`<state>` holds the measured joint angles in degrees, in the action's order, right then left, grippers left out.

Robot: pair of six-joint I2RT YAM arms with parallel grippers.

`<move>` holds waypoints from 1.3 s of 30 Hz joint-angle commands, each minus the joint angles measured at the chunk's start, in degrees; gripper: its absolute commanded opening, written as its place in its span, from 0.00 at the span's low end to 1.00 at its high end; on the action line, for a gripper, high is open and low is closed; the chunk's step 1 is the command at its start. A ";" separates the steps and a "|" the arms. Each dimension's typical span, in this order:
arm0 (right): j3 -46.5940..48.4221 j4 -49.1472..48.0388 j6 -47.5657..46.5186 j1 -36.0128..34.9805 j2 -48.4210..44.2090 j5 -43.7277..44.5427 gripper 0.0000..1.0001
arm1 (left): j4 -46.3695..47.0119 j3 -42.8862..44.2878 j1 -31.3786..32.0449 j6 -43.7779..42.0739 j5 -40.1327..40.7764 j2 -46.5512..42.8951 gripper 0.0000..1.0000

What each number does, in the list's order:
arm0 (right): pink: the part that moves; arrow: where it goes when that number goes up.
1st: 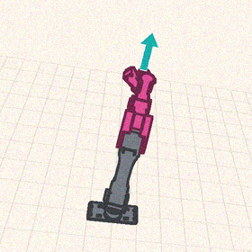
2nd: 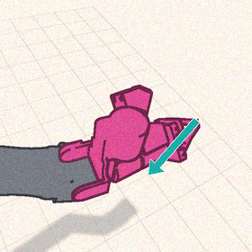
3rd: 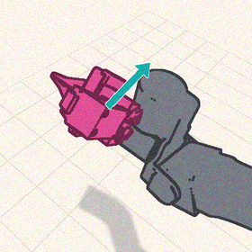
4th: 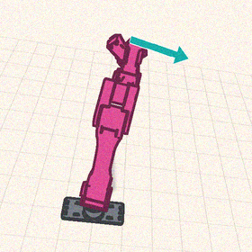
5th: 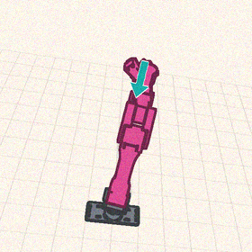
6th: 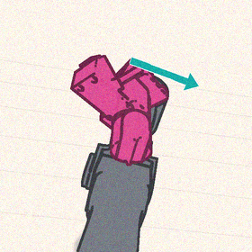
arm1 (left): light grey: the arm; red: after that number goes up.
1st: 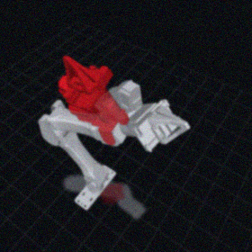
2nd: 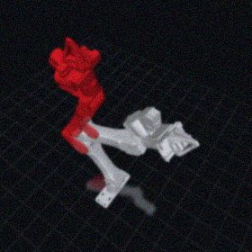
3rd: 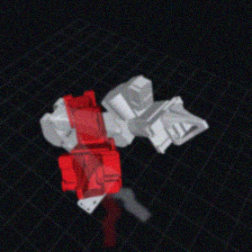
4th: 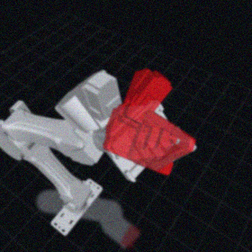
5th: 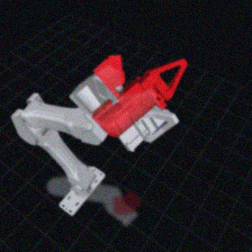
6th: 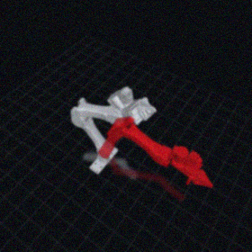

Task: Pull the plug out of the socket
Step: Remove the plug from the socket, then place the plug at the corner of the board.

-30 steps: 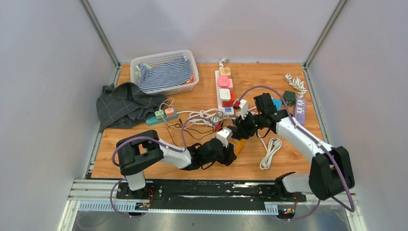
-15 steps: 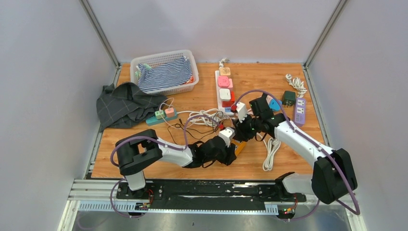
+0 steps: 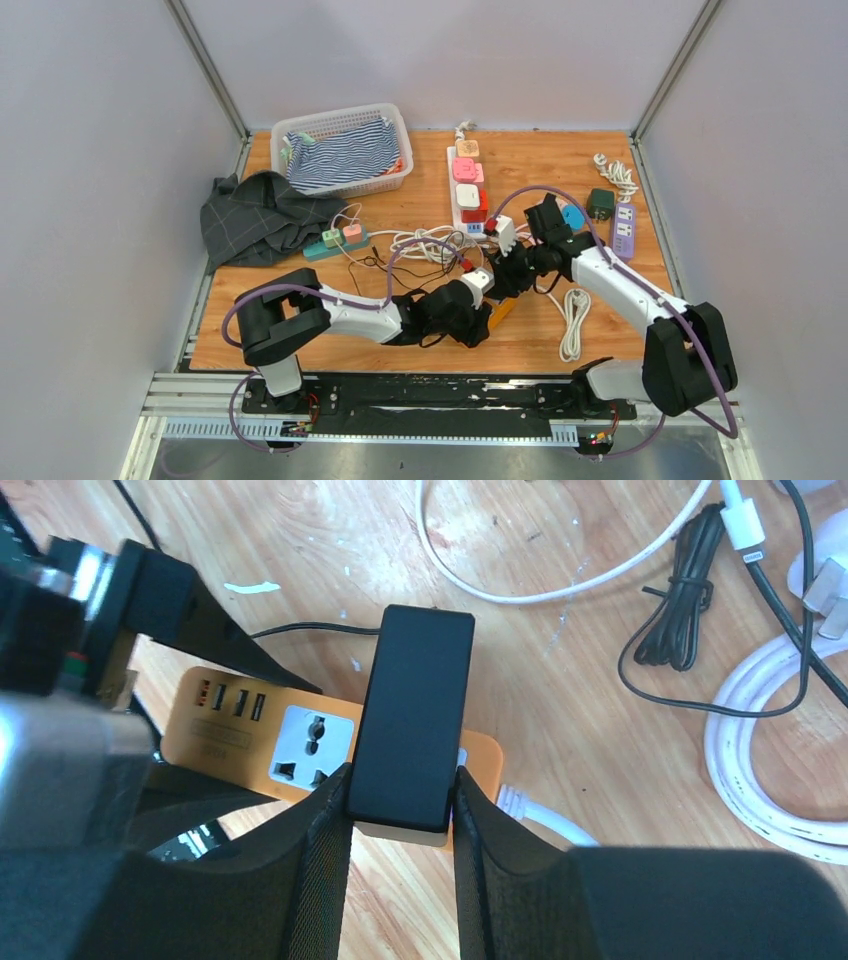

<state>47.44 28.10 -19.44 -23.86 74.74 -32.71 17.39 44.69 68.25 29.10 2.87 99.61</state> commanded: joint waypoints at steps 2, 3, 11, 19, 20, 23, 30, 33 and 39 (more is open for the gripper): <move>2.73 -1.37 4.43 2.68 -3.49 -25.23 0.00 | -9.04 -0.98 1.27 -3.18 -9.30 4.27 0.00; 2.31 -2.28 5.24 3.55 -4.33 -21.80 0.00 | -9.14 -1.00 1.27 -3.18 -9.29 4.27 0.00; -0.51 -6.66 7.88 9.03 -7.19 -6.20 0.00 | -9.17 -1.18 1.27 -2.67 -7.80 2.99 0.00; 0.00 -5.47 5.98 9.13 -7.50 -6.77 0.00 | -9.06 -2.92 1.27 -2.20 -5.86 -7.49 0.53; 0.14 -5.23 5.73 9.20 -7.58 -7.13 0.00 | -9.04 -3.32 1.27 -2.21 -5.51 -9.88 0.58; 0.37 -4.68 4.89 9.37 -8.39 -9.88 0.00 | -9.05 -4.59 1.27 -2.69 -4.38 -15.88 0.71; 1.65 -0.72 -0.44 12.02 -13.93 -20.40 0.00 | -9.04 -9.29 -0.70 -4.67 -2.96 -30.44 0.82; 2.74 2.83 -4.54 14.84 -17.57 -27.01 0.00 | -9.04 -12.65 -3.25 -4.09 0.15 -38.18 0.90; 10.14 14.46 -12.58 17.76 -20.28 -31.94 0.00 | -9.18 -18.83 -13.96 0.90 -4.59 -54.40 1.00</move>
<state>51.22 33.34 -24.97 -7.75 55.86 -57.65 8.40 28.91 60.40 26.61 0.67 53.21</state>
